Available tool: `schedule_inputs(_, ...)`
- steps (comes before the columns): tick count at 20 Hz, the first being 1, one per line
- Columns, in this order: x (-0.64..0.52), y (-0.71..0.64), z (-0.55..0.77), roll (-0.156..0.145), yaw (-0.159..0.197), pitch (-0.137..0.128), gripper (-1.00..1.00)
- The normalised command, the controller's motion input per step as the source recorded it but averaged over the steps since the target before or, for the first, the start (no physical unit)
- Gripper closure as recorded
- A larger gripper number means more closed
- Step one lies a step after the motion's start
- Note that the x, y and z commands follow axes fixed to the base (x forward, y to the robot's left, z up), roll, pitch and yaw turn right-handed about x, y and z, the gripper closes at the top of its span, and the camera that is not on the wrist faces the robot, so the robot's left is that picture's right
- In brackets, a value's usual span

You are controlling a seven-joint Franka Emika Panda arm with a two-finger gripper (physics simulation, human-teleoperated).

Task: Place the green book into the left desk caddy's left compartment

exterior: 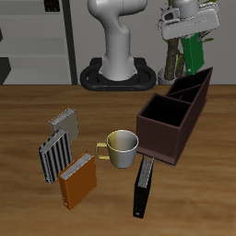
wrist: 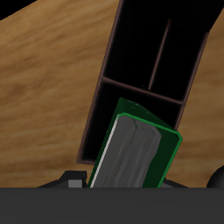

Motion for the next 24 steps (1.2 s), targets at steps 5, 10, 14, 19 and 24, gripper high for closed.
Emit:
schedule_inputs(5, 0.13, 0.02, -0.14, 0.0, 0.0, 0.018, 1.0)
schedule_inputs(10, 0.05, 0.04, -0.13, 0.017, 0.011, 0.011, 1.0)
schedule_inputs(14, 0.13, 0.05, -0.22, 0.01, 0.013, 0.034, 1.0)
schedule_inputs(19, 0.12, 0.05, -0.15, 0.006, -0.003, 0.029, 1.0)
schedule_inputs(24, 0.15, 0.07, -0.21, 0.006, 0.019, 0.039, 1.0)
